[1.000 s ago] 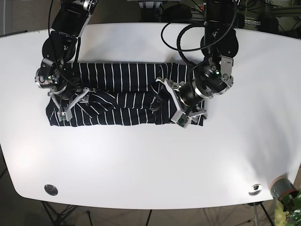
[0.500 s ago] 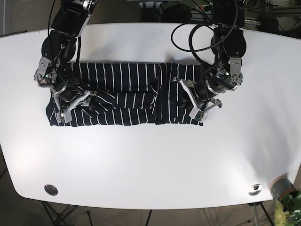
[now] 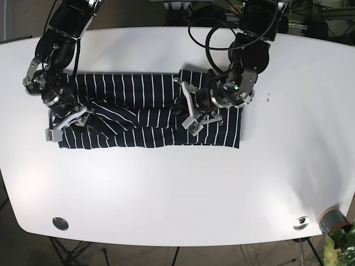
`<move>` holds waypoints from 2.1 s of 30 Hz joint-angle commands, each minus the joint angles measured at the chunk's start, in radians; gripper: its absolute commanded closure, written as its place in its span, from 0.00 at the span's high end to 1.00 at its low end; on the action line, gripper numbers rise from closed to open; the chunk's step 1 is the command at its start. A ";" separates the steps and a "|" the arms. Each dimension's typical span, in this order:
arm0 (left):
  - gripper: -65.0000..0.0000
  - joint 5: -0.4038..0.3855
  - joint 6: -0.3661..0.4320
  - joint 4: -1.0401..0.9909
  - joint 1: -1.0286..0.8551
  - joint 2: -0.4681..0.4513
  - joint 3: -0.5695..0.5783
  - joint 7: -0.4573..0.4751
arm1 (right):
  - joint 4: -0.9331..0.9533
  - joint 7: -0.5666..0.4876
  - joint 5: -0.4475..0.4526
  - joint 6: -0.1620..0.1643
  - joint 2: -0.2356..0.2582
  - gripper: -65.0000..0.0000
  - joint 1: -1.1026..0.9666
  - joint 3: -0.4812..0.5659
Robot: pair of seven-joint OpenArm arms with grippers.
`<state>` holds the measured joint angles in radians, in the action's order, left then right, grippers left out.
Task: Fold the T-shirt properly
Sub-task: 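Move the right gripper to the strip end and grasp it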
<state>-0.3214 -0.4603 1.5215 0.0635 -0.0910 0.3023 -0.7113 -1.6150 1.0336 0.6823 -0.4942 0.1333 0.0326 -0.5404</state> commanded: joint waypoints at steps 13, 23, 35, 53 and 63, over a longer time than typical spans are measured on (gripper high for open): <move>0.09 -0.015 -0.001 0.093 0.062 -0.005 -0.028 0.011 | -0.046 0.015 0.119 -0.010 0.025 0.61 -0.010 -0.177; 0.15 -0.017 -0.024 0.176 -0.035 -0.006 -0.277 0.009 | -0.026 0.020 0.123 0.030 0.078 0.88 -0.004 -0.192; 0.16 -0.017 -0.214 0.155 -0.078 -0.006 -0.470 -0.084 | 0.276 0.015 0.124 0.065 0.130 0.88 0.059 -0.278; 0.16 -0.015 -0.216 -0.065 -0.050 -0.029 -0.532 -0.080 | 0.376 -0.008 0.130 0.064 0.118 0.87 0.028 -0.192; 0.16 -0.015 -0.216 -0.063 -0.057 -0.029 -0.532 -0.080 | 0.282 -0.014 0.123 0.065 0.038 0.86 -0.003 -0.114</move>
<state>-0.3344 -0.6720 1.4456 -0.0025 -0.1143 -0.2272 -0.7956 -1.3163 1.0046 0.8150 -0.4370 0.1631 0.0223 -0.6579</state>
